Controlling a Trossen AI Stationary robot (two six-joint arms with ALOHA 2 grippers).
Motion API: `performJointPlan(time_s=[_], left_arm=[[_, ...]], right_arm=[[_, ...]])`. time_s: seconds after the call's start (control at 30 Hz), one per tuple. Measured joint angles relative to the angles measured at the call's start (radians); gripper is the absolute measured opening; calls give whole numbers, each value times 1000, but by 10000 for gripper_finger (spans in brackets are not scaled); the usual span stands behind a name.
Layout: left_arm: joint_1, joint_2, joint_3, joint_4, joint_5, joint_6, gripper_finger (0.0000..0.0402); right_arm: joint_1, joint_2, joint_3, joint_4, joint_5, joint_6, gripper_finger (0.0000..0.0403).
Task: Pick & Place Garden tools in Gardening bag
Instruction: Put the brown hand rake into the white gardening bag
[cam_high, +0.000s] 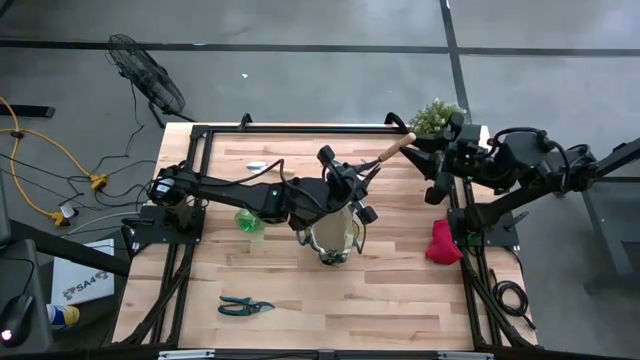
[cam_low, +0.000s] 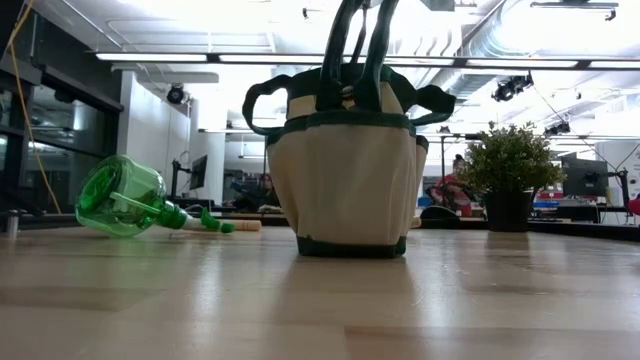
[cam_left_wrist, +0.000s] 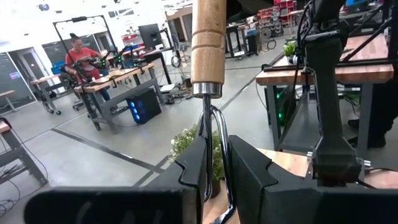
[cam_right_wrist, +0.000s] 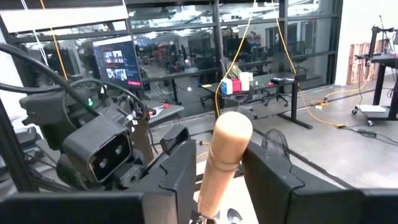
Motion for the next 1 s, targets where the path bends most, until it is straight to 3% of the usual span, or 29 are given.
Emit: performJointPlan(time_s=[0.2, 0.47, 0.77, 1.0], left_arm=[[0, 0, 0, 2, 4, 0, 45], [0, 0, 0, 7, 12, -1, 45], [-1, 0, -1, 7, 12, -6, 47], [0, 0, -1, 8, 11, -8, 150]], right_arm=[[0, -1, 0, 38, 0, -26, 113], [0, 1, 0, 43, -22, -35, 57], [0, 2, 0, 39, -22, -27, 55], [0, 6, -1, 29, -26, -57, 55]])
